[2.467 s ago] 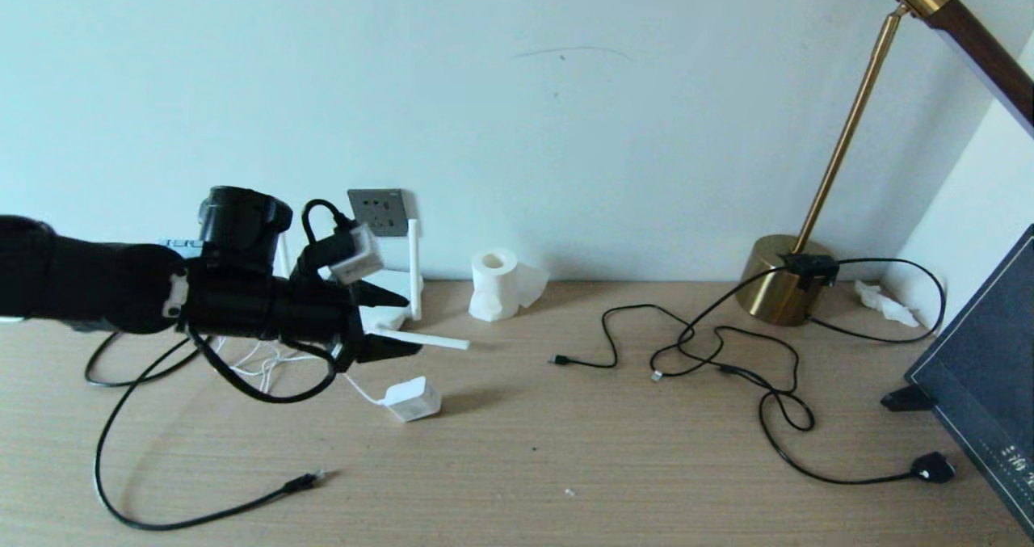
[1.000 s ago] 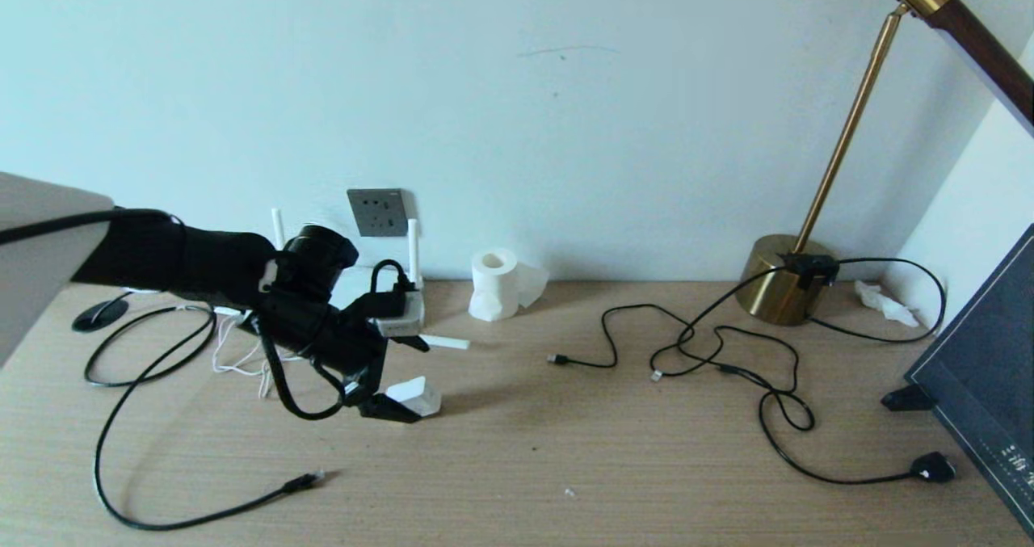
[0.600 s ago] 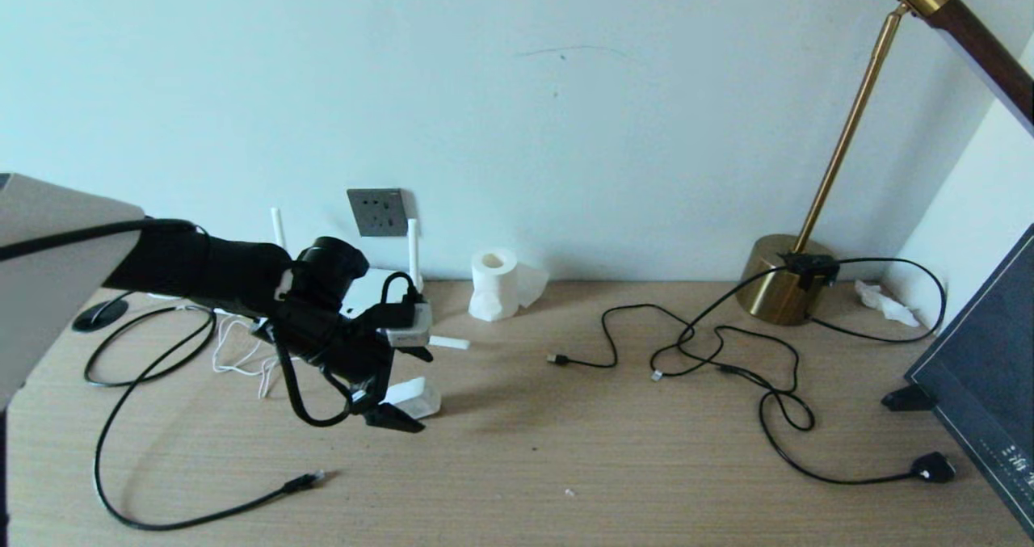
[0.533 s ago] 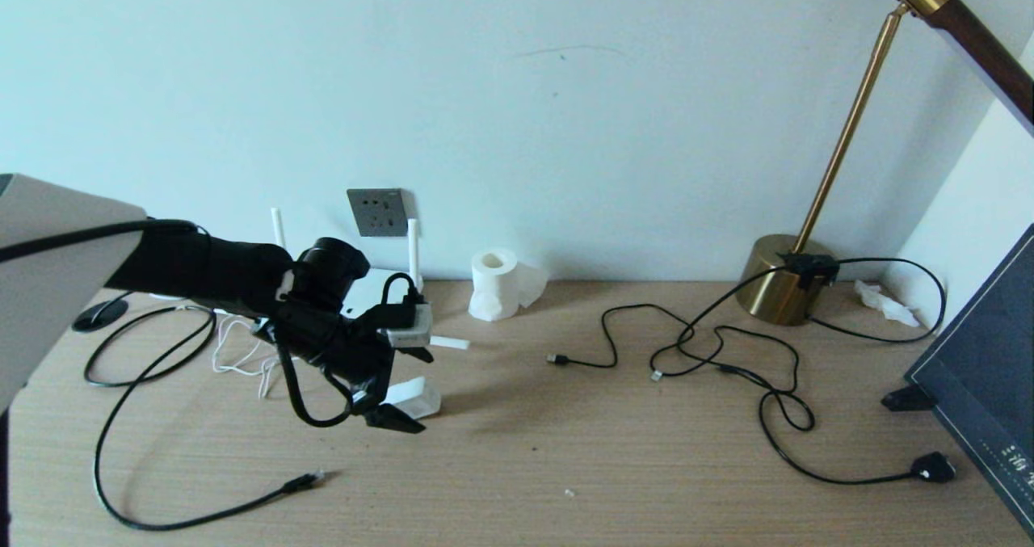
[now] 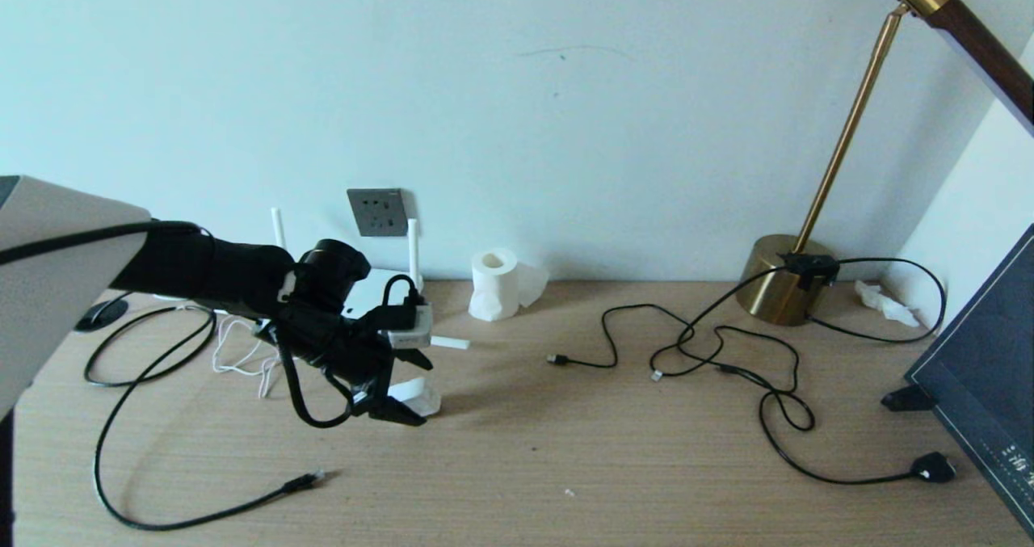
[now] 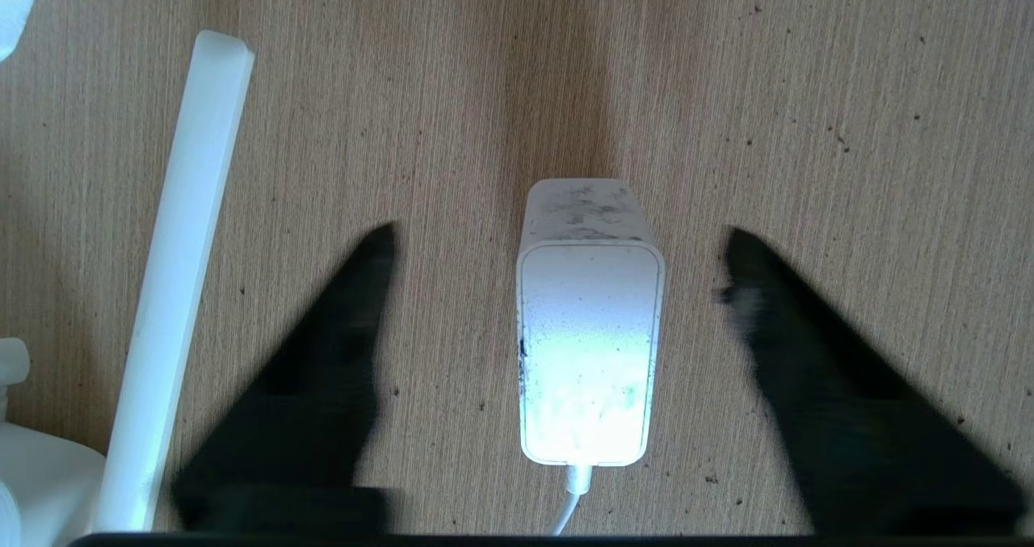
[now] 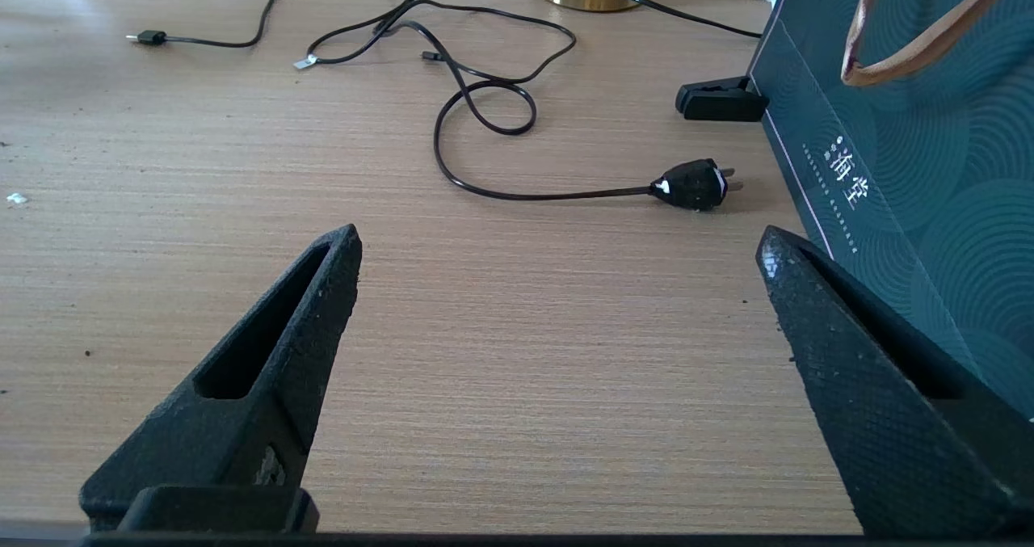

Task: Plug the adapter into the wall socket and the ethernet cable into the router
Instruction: Pick up plug, then align plug and socket

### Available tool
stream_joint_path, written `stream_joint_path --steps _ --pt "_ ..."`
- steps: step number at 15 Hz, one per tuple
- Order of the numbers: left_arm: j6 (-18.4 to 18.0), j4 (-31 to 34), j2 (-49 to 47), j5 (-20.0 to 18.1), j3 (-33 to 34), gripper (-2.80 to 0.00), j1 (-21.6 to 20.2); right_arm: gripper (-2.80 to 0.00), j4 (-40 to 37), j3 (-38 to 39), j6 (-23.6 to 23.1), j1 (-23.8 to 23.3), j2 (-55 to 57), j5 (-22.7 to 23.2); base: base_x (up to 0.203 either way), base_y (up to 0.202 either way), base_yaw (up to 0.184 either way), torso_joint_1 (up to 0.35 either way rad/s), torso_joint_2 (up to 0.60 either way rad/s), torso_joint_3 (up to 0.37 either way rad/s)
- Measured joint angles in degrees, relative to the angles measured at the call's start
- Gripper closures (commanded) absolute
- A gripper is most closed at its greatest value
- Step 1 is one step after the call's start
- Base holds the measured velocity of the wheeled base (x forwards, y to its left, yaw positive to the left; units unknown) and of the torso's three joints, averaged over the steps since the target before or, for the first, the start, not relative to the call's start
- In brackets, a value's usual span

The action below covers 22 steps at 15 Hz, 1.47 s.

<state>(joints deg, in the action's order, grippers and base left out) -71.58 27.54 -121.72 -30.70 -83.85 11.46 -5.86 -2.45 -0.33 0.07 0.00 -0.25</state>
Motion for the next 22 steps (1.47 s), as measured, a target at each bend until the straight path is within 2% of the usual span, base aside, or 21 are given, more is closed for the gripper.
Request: stream_joint_path --steps 9,10,12,14,16,18,19,20,21,22 --pt "0.43 0.13 1.44 -0.39 1.66 0.0 -0.67 -2.8 0.0 0.0 0.0 0.02 0.0 -0.02 0.0 0.0 0.0 0.0 0.0 0.0" --pt "1.43 0.28 2.84 -0.7 1.88 0.0 -0.95 -2.8 0.0 0.0 0.0 0.03 0.0 -0.02 0.0 0.0 0.0 0.0 0.0 0.0" --pt "6.91 0.5 7.57 -3.11 2.05 0.0 -1.48 -2.8 0.0 0.0 0.02 0.04 0.0 0.0 0.0 0.0 0.0 0.0 0.0 0.0" --pt "18.18 0.46 13.84 -7.73 1.73 0.0 -1.65 -2.8 0.0 0.0 0.0 0.02 0.0 0.0 0.0 0.0 0.0 0.0 0.0 0.0" --pt "35.08 0.17 20.43 -13.23 1.01 0.0 -1.99 -2.8 0.0 0.0 0.0 0.0 0.0 0.0 0.0 0.0 0.0 0.0 0.0 0.0" --pt "52.66 -0.72 25.11 -16.39 0.79 0.0 -4.66 -2.8 0.0 0.0 0.0 0.04 0.0 -0.02 0.0 0.0 0.0 0.0 0.0 0.0" --pt "61.41 -2.81 26.76 -16.82 1.82 0.0 -7.0 -2.8 0.02 0.0 0.0 0.04 0.0 -0.02 0.0 0.0 0.0 0.0 0.0 0.0" --pt "68.53 -6.59 27.88 -16.29 4.23 0.0 -8.92 -2.8 0.0 0.0 0.02 0.01 0.0 -0.02 0.0 0.0 0.0 0.0 0.0 0.0" --pt "74.27 -12.46 28.62 -14.41 7.98 0.0 -10.18 -2.8 0.0 0.0 0.02 0.0 0.0 -0.02 0.0 0.0 0.0 0.0 0.0 0.0" --pt "78.64 -20.71 28.94 -10.91 12.87 0.0 -10.73 -2.8 0.0 0.0 0.04 0.0 0.0 -0.02 0.0 0.0 0.0 0.0 0.0 0.0"
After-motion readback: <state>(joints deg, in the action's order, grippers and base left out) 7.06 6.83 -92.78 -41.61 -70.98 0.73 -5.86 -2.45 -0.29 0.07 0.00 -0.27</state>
